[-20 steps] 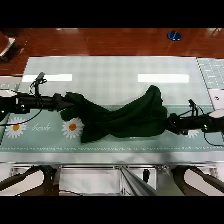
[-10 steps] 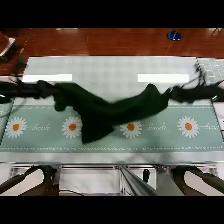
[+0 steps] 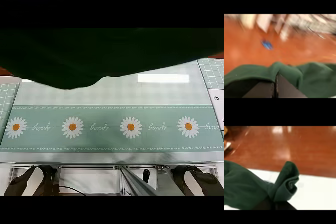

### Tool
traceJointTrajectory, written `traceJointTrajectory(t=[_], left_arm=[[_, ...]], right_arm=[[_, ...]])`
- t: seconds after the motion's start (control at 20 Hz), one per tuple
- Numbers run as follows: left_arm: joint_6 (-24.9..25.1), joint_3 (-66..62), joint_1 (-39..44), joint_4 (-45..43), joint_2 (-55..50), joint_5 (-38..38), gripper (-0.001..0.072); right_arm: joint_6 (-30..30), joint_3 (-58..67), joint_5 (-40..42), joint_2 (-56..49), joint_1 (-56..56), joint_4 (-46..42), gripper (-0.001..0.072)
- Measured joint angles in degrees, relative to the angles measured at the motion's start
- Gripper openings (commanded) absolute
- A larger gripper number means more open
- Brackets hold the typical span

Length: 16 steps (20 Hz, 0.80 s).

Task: Fold the shirts.

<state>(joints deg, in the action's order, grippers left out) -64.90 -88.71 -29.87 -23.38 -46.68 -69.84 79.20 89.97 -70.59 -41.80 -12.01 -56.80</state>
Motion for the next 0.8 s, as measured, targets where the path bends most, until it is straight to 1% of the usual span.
traceJointTrajectory(t=[0.1, 0.2, 0.4, 0.5, 0.65, 0.7, 0.8], left_arm=[[-1.4, -4.3, -0.4, -4.9, 4.1, 2.3, 0.0020], [-3.0, -6.6, 0.7, -11.7, 7.5, 3.4, 0.0019], [-8.1, -6.3, 9.4, -29.9, 10.7, 2.1, 0.0020], [-10.2, -2.4, 14.2, -36.3, 11.1, 1.5, 0.0020], [-12.9, 7.0, 19.1, -41.7, 9.5, 0.9, 0.0020], [-13.9, 10.6, 20.1, -42.6, 8.0, 0.9, 0.0020], [-15.4, 16.5, 21.3, -43.2, 3.3, 1.9, 0.0020]], right_arm=[[1.5, 1.0, -2.1, 5.1, 0.0, -3.5, 0.0030], [3.4, 1.4, -6.3, 9.4, 0.0, -8.1, 0.0030], [7.3, -1.6, -16.3, 15.0, 0.0, -17.9, 0.0030], [8.8, -7.1, -19.7, 17.4, 0.0, -19.3, 0.0030], [10.1, -20.3, -21.9, 19.7, 0.0, -18.2, 0.0030], [10.4, -25.6, -21.3, 19.9, 0.0, -18.0, 0.0030], [10.6, -35.6, -17.4, 19.4, 0.0, -17.5, 0.0030]])
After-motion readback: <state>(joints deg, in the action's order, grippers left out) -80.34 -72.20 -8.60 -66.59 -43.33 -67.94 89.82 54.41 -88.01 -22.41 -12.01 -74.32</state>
